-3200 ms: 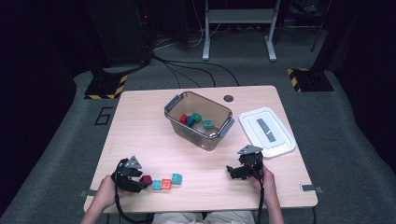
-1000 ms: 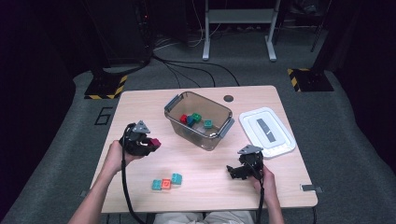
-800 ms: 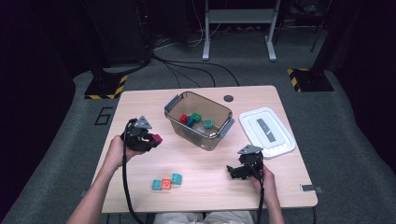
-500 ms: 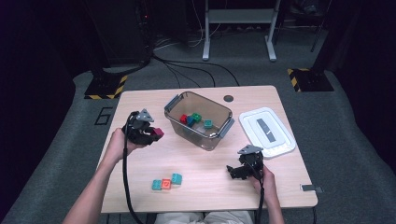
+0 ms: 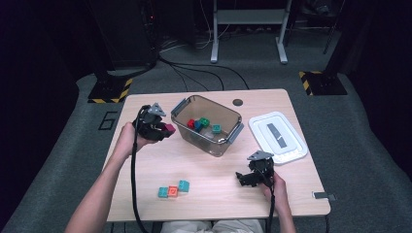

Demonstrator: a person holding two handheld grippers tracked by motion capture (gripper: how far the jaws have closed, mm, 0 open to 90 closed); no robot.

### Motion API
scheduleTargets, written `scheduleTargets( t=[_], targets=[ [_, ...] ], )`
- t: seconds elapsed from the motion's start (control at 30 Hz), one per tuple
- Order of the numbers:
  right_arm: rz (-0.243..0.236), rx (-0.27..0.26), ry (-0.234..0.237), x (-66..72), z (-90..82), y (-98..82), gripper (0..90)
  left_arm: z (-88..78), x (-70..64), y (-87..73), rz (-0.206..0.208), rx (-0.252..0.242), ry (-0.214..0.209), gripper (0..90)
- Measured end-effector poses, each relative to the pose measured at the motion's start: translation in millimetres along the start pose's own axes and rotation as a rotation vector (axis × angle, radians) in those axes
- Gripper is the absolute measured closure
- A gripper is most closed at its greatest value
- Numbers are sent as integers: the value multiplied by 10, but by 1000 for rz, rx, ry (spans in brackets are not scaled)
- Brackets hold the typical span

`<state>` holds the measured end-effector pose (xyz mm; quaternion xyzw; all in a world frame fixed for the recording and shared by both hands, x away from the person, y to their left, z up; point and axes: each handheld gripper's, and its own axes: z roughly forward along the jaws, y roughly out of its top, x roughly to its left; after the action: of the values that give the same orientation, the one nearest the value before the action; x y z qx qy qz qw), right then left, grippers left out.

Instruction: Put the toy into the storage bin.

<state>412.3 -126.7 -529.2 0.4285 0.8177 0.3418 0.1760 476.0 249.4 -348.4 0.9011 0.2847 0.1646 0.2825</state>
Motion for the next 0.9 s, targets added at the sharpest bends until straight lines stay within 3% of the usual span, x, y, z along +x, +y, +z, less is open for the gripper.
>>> scheduleTargets(
  t=[0.9],
  targets=[
    [0,0,0,-1,0,0,0,74,173,558,15,-16,20,586]
  ],
)
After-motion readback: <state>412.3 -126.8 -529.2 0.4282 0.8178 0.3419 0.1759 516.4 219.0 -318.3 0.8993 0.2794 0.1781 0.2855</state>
